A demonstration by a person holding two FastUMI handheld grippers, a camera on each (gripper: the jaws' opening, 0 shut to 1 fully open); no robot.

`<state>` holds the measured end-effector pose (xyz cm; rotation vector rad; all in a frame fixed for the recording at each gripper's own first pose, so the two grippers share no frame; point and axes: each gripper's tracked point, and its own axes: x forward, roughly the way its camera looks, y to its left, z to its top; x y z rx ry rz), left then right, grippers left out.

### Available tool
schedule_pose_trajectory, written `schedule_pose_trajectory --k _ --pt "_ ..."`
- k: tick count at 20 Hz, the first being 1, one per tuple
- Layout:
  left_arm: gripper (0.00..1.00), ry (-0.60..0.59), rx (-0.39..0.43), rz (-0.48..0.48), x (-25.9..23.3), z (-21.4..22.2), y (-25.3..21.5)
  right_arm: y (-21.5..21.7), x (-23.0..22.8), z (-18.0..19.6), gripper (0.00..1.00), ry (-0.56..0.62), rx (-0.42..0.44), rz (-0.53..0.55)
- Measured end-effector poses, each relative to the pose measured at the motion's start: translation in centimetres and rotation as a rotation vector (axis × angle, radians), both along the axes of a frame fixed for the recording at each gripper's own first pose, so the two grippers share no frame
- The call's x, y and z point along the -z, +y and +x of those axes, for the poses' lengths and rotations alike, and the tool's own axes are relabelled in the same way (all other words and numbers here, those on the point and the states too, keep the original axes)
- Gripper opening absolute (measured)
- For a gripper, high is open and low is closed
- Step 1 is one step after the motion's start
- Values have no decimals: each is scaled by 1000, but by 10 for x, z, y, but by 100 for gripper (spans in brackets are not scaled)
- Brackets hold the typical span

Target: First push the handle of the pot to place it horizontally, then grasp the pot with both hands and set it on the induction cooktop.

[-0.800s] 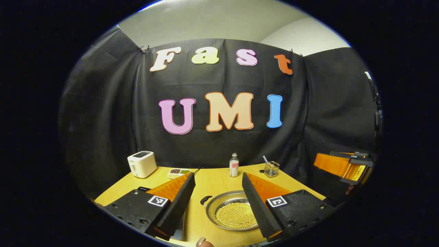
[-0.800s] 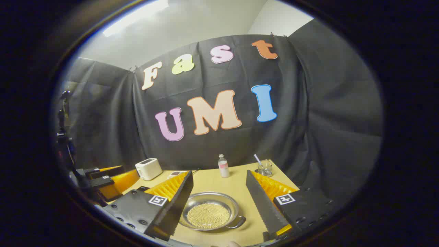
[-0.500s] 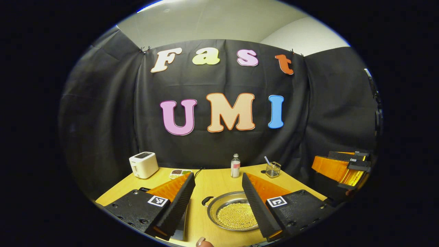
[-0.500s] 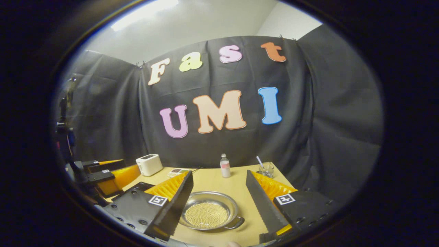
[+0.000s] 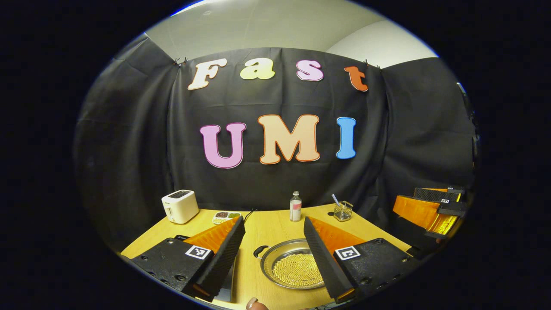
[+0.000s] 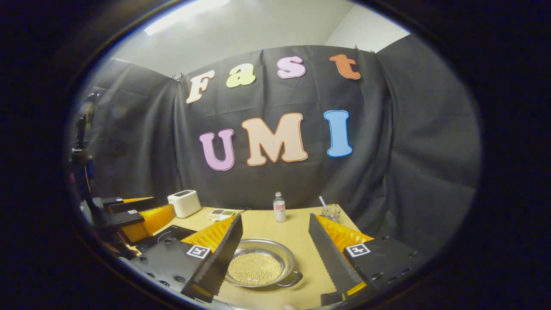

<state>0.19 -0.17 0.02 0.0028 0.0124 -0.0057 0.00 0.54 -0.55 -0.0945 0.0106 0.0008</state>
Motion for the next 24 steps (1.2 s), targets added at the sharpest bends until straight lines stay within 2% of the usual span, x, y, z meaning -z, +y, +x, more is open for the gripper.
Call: schedule_pose_trajectory --k 1,2,5,6,7,9,10,12,13,14,16,17,20,22,23,24 --pt "90 0 -2 1 1 0 0 -1 1 0 94 2 1 -1" --pt "85 1 -6 4 0 0 1 0 1 1 93 2 -1 -5" --pt "85 0 -13 10 1 -1 3 3 1 0 93 -8 -13 -32" --pt "90 0 -16 12 0 -1 4 4 1 0 93 -7 -16 -38" --pt "85 -3 -17 12 -1 -1 4 4 2 -1 93 -5 -19 -41" --pt "85 -7 -13 9 -1 -2 1 4 7 -1 93 11 -23 -35" --pt "89 -10 -13 11 -2 -3 1 5 9 -1 93 21 -27 -33" --pt "90 -11 -14 17 -2 -4 1 2 10 -3 93 26 -22 -35" --pt "85 -9 -15 18 -2 -4 2 1 10 -2 93 26 -18 -35" --pt "90 -7 -16 18 -1 -5 1 0 11 -2 87 30 -19 -33" --pt "89 -6 -16 13 -1 -6 1 0 14 -3 79 41 -17 -31" --pt "90 -6 -15 13 -2 -7 1 -1 15 -4 79 46 -16 -32" --pt "89 -9 -19 17 -2 -8 2 -2 15 -5 52 53 -13 -27" --pt "90 -9 -21 13 -3 -9 2 -3 17 -7 52 60 -9 -30" --pt "85 -7 -19 7 -3 -9 2 -1 16 -6 52 65 -13 -33" --pt "89 -5 -19 3 -2 -10 1 -5 20 -4 52 66 -2 -39"
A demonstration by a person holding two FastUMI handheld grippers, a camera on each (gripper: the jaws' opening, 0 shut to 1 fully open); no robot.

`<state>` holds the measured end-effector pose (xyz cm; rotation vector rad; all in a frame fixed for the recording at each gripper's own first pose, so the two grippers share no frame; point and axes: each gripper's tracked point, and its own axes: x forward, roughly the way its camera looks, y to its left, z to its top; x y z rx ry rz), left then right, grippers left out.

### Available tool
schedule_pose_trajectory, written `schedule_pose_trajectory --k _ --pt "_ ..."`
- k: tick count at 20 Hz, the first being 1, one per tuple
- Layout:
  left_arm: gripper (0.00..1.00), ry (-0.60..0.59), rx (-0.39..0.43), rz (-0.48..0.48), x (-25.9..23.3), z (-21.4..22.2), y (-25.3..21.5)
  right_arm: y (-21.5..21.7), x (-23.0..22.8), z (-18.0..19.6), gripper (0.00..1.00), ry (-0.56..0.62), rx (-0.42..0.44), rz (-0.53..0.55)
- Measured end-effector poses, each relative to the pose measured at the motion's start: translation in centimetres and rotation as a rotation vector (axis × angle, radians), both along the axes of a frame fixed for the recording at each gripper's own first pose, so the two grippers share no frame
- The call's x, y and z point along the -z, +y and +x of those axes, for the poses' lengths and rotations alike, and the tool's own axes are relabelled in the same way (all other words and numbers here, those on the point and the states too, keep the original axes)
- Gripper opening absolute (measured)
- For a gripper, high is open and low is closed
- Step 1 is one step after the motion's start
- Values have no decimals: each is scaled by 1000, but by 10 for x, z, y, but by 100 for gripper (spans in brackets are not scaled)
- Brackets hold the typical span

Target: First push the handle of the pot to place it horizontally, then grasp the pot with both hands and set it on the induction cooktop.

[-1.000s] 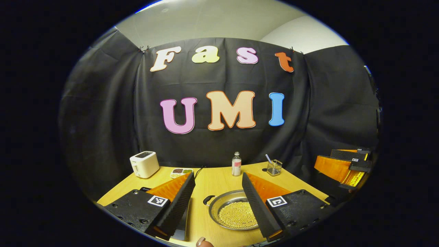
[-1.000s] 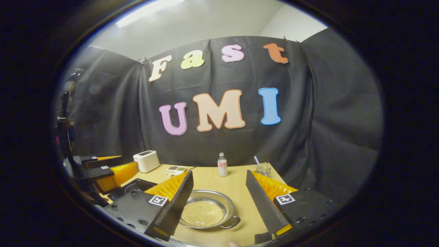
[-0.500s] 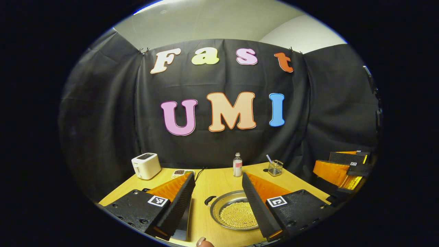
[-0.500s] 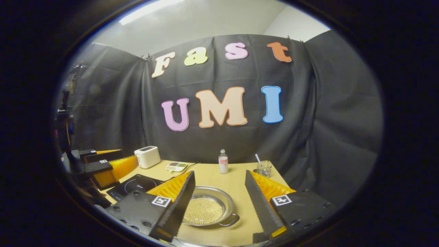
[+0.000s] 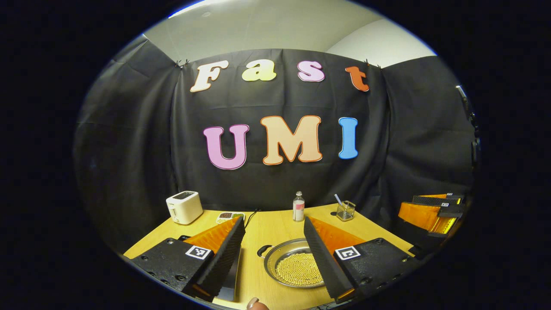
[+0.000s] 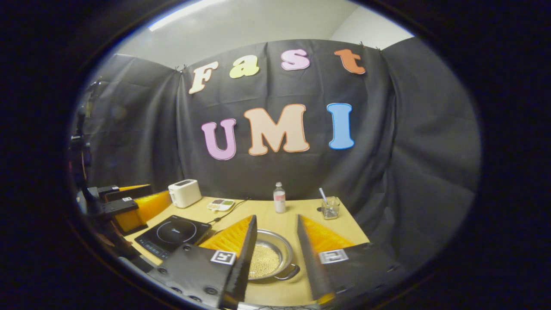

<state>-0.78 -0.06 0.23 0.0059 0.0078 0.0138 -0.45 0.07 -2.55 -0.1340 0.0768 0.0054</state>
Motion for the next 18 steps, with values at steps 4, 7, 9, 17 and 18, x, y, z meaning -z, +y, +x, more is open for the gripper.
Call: schedule_pose_trajectory --k 4,7,9,17,18 --pt "85 -4 -6 6 -1 -2 -1 -5 0 -2 10 9 9 2" --pt "85 1 -12 8 0 -2 -2 -3 6 -3 11 29 -8 -9" --pt "89 4 -20 6 1 -3 -1 0 11 -5 11 49 -30 -19" --pt "89 26 -82 -7 6 -11 -6 -17 26 -6 2 111 -53 -40" --pt "85 27 -95 -8 7 -13 -7 -21 28 -6 4 123 -59 -41"
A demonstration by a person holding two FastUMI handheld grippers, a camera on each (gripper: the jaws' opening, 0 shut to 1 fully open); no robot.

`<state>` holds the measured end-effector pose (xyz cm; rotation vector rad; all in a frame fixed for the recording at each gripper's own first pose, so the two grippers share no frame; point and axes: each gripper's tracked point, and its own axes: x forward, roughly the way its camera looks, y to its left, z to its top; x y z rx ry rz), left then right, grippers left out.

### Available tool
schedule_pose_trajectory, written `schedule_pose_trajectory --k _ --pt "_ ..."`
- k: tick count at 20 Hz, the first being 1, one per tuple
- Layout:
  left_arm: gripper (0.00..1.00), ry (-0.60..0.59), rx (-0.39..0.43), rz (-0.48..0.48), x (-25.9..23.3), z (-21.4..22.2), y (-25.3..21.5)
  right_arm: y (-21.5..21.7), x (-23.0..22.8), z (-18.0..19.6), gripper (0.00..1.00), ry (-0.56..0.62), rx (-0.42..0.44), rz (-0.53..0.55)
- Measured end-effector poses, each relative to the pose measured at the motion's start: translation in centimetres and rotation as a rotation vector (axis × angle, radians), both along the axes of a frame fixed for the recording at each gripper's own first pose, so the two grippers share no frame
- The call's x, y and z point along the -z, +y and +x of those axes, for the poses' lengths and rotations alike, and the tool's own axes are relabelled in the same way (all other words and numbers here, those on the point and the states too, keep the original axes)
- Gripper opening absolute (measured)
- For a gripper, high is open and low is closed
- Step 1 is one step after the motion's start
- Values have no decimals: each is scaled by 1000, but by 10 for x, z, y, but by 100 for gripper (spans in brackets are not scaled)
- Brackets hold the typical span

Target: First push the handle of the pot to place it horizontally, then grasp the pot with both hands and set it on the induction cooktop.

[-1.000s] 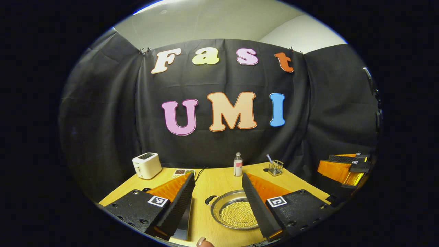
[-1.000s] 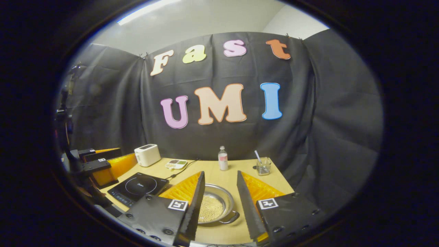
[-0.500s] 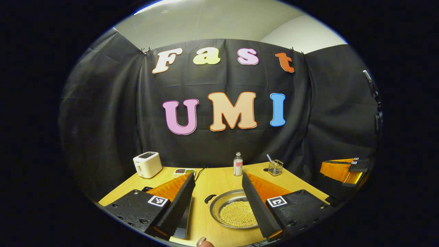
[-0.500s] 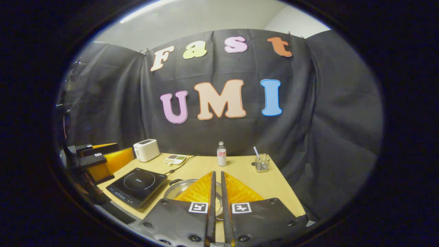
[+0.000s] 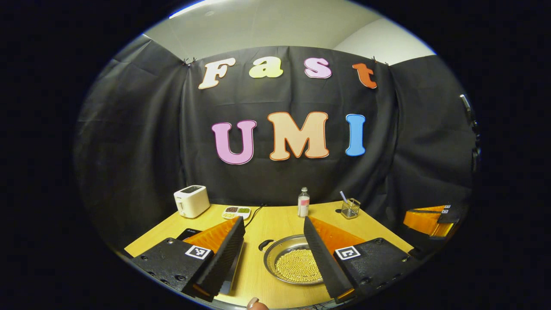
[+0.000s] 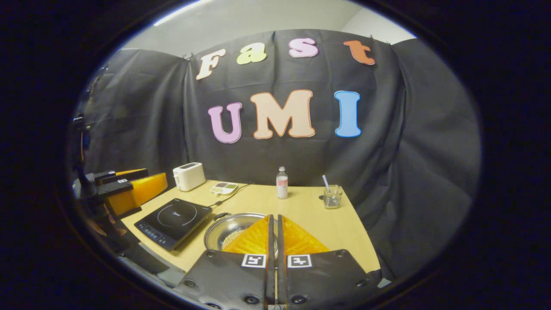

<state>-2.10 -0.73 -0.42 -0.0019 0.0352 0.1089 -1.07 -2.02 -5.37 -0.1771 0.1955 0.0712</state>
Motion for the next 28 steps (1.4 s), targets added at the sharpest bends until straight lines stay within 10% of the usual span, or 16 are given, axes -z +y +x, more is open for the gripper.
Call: schedule_pose_trajectory --k 8,28 --pt "85 -14 -107 43 -2 -6 3 -19 57 0 4 201 -70 43" --pt "90 86 7 1 41 58 46 -4 243 21 2 607 96 71"
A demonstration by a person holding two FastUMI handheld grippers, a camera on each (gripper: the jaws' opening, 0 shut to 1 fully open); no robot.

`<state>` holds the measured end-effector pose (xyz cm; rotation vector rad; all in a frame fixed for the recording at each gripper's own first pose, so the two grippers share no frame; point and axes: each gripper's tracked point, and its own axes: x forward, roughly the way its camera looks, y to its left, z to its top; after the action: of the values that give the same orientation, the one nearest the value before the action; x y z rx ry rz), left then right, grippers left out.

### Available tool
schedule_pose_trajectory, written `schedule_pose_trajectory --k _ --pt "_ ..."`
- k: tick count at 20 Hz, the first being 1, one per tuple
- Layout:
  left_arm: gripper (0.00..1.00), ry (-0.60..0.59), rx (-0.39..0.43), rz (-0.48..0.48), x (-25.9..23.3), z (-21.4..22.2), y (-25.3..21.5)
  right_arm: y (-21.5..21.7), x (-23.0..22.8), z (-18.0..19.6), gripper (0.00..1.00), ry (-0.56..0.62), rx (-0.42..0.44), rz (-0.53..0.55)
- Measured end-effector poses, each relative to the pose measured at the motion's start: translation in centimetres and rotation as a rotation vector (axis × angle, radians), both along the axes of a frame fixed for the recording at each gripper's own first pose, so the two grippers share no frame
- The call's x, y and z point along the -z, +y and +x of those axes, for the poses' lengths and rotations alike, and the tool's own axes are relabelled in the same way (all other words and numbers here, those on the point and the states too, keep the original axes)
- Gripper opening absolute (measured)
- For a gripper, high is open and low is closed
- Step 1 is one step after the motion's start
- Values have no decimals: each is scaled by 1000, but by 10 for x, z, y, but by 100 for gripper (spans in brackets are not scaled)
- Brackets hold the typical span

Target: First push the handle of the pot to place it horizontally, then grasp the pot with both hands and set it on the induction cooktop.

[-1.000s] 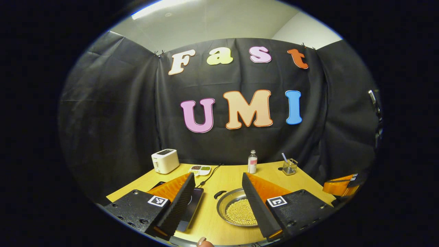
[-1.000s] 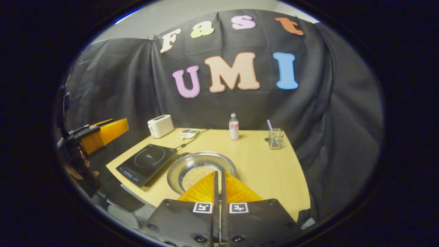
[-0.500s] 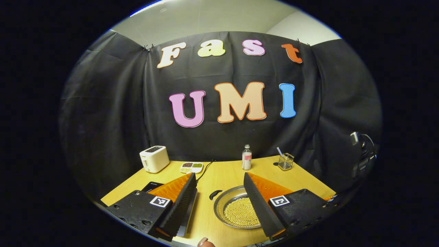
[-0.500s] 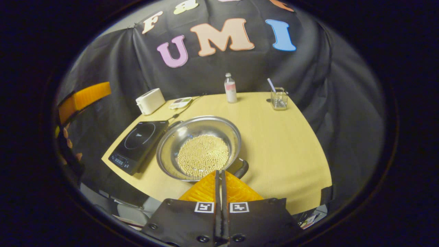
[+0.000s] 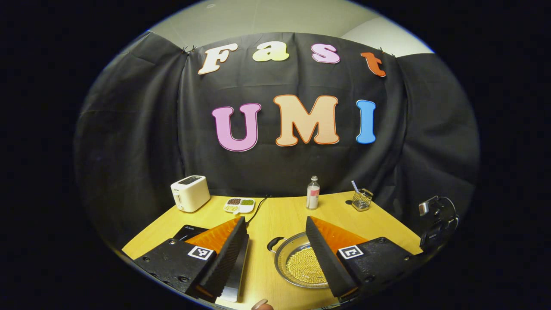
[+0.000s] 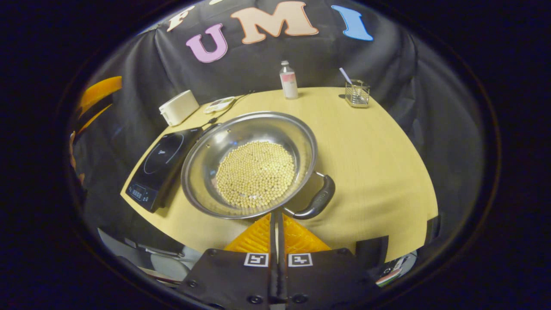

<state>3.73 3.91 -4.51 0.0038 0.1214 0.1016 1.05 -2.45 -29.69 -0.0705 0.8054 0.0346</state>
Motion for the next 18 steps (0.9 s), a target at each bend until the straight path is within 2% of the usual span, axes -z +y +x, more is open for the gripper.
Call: schedule_pose_trajectory --k 8,9,10,18 --pt "90 27 -46 -6 11 2 24 -7 18 5 2 42 14 -13" --pt "90 31 -52 -7 13 3 27 -9 20 6 0 45 10 -18" --pt "90 35 -56 -10 14 2 28 -10 20 7 2 45 4 -28" --pt "90 64 -86 -52 26 4 33 -39 14 29 3 35 0 -77"
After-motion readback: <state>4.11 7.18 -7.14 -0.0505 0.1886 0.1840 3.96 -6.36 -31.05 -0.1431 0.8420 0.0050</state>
